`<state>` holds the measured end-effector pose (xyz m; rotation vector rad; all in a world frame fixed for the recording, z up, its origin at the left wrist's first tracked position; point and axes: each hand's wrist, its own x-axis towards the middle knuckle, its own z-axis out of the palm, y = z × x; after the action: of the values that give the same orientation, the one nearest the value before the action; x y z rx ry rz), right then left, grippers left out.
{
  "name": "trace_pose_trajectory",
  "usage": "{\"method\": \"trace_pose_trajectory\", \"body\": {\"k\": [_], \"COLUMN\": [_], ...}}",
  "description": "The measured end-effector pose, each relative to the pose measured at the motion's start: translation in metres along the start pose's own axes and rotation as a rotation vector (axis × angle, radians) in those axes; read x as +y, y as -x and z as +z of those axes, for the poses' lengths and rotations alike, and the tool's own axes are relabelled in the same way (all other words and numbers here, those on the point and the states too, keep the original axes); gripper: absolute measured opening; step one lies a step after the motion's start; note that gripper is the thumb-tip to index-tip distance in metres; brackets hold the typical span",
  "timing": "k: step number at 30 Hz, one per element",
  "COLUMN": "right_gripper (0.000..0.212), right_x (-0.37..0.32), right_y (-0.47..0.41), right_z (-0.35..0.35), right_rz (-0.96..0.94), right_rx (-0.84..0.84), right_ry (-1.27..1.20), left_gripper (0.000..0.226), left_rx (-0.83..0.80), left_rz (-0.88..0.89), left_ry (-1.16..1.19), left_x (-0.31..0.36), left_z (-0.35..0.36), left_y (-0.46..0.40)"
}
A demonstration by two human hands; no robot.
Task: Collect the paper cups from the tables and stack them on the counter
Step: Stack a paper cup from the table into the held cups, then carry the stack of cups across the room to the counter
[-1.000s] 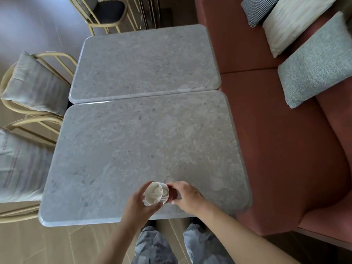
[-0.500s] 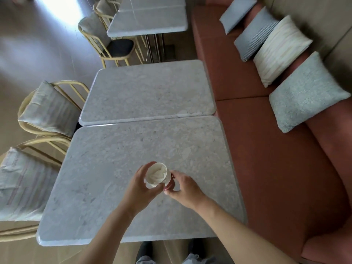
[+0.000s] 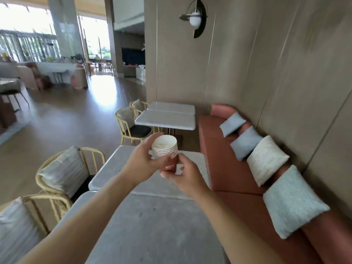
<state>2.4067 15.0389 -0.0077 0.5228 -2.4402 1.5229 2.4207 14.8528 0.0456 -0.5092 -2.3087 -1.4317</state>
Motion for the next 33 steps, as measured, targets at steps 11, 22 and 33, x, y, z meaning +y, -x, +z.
{"method": "trace_pose_trajectory", "body": {"k": [11, 22, 33], "right_gripper": [0.048, 0.047, 0.049], "right_x": [-0.088, -0.133, -0.245], "right_y": [-0.040, -0.049, -0.055], "right_z": [-0.024, 0.051, 0.240], "right_rz": [-0.183, -0.201, -0.264], "right_rx": [0.085, -0.012, -0.171], "right_ry": [-0.097, -0.134, -0.176], "left_gripper": [0.077, 0.066, 0.050], "left_rx": [0.120, 0.210, 0.348], "left_rz": [0.127, 0.031, -0.009], "left_ry": [0.055, -0.055, -0.196], "left_x": [0.082, 0.063, 0.020], "left_z": [-0.057, -0.138, -0.337], "left_y": [-0.039, -0.009, 0.072]}}
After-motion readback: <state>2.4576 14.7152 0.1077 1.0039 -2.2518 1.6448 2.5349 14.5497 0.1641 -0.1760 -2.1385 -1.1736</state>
